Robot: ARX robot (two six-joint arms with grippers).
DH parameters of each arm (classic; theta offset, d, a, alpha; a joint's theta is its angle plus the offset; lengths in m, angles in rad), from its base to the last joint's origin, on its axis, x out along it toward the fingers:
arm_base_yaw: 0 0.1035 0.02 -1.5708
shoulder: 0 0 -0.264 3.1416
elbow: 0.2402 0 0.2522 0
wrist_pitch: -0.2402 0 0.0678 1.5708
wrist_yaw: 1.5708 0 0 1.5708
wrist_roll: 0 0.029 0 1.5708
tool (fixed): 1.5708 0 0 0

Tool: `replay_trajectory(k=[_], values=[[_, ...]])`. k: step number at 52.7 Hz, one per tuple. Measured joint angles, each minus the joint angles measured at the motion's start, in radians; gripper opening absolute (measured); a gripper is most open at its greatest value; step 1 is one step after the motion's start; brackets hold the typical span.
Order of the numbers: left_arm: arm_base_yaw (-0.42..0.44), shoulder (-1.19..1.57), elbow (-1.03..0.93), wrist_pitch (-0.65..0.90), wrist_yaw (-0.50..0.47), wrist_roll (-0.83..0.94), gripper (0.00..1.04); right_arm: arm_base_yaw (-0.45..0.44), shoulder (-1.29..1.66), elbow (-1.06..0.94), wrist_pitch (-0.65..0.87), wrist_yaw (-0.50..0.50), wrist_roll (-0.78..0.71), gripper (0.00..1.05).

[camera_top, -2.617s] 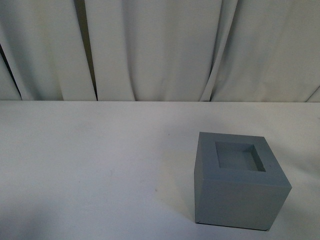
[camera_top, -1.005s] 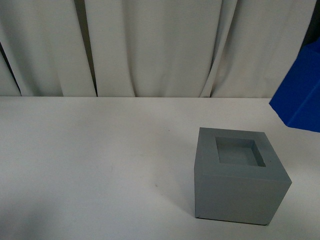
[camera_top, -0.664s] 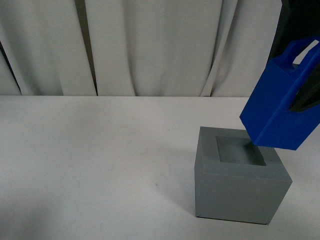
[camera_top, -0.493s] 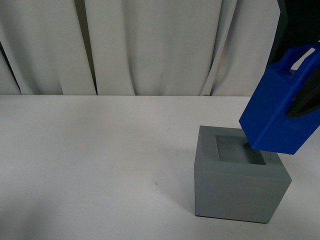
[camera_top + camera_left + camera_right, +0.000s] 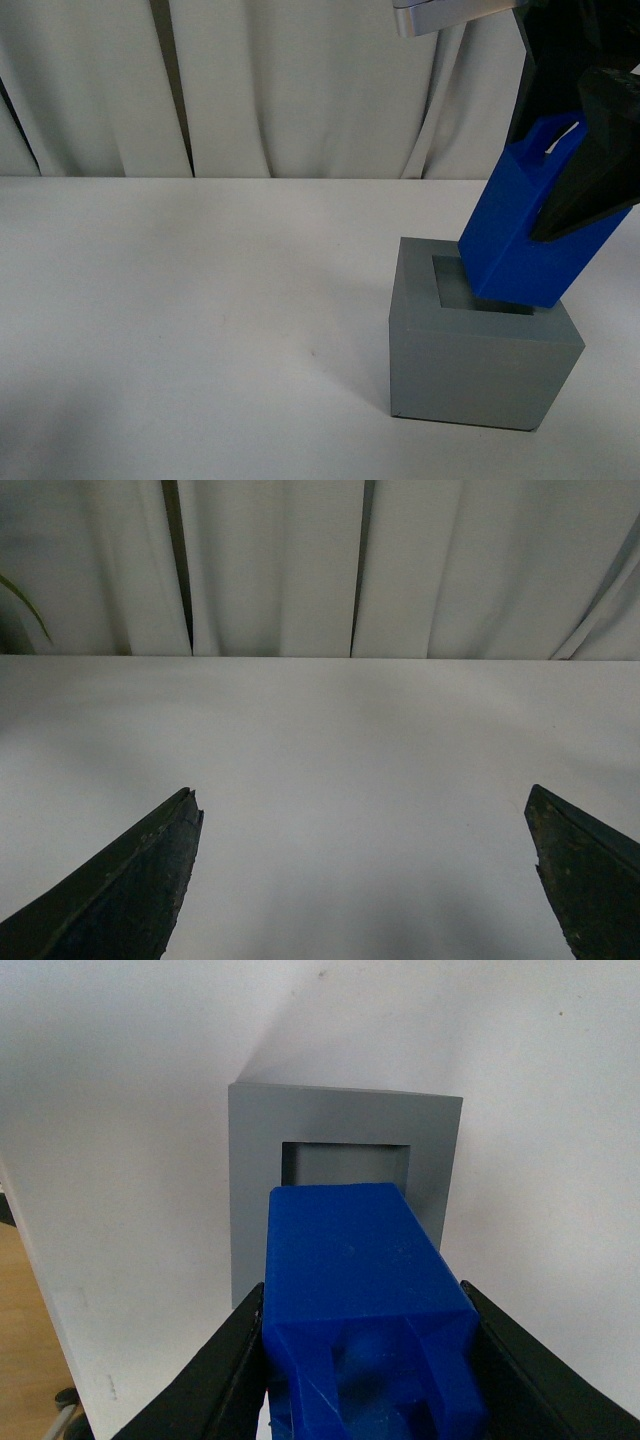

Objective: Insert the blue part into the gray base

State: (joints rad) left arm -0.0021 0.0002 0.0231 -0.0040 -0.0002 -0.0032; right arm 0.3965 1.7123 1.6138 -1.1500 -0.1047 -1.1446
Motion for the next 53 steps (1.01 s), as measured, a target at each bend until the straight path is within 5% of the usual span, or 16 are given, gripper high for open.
replay_trajectory(k=[53], values=[[0.0, 0.0, 0.0, 0.0, 0.0, 0.0, 0.99, 0.025, 0.088, 0.048, 0.001, 0.006, 0.055, 0.48]])
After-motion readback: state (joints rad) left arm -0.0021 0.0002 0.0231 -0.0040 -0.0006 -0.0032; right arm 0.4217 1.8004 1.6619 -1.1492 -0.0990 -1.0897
